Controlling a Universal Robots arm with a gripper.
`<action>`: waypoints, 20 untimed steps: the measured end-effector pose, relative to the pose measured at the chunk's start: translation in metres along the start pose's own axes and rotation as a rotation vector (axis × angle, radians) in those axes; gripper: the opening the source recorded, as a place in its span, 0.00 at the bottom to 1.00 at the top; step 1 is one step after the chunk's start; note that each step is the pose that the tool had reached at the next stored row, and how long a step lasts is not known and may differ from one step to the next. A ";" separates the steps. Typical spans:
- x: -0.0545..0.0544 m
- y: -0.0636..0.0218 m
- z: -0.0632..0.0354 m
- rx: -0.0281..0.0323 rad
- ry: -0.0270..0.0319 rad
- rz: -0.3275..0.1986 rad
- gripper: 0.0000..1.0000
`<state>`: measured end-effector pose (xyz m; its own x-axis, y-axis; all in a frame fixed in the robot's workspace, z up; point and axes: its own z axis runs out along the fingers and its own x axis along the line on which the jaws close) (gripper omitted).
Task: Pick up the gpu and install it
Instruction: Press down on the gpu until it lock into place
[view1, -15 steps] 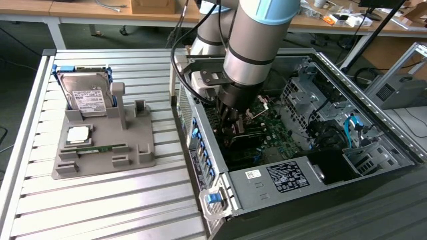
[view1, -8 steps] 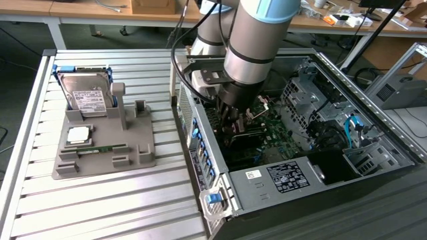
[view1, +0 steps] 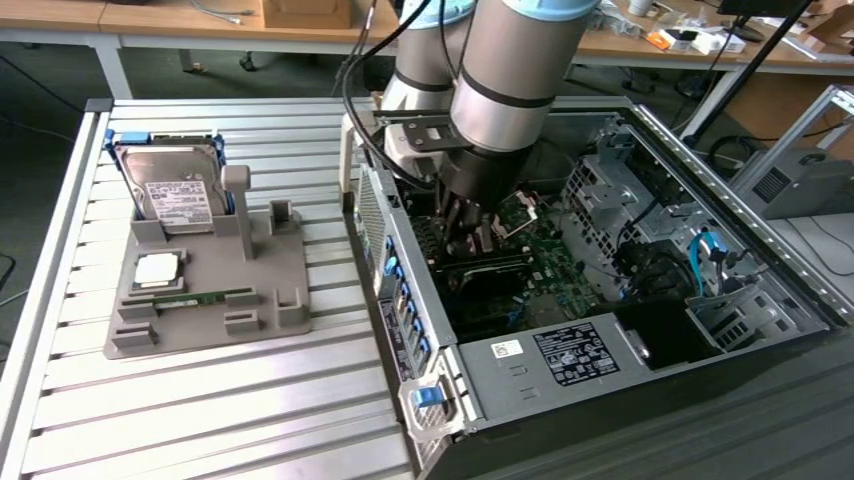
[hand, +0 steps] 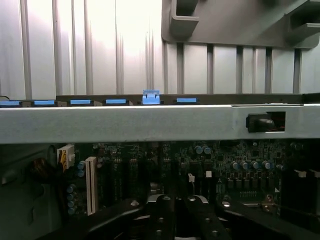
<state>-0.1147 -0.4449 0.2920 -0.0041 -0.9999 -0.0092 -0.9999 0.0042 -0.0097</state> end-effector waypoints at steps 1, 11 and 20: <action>0.000 0.0001 -0.0027 0.0009 0.0000 0.000 0.11; -0.007 0.0153 -0.0054 0.0071 -0.0009 0.000 0.11; -0.007 0.0215 -0.0026 0.0054 -0.0141 0.000 0.11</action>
<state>-0.1363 -0.4382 0.2944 -0.0042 -0.9997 -0.0233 -0.9999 0.0045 -0.0151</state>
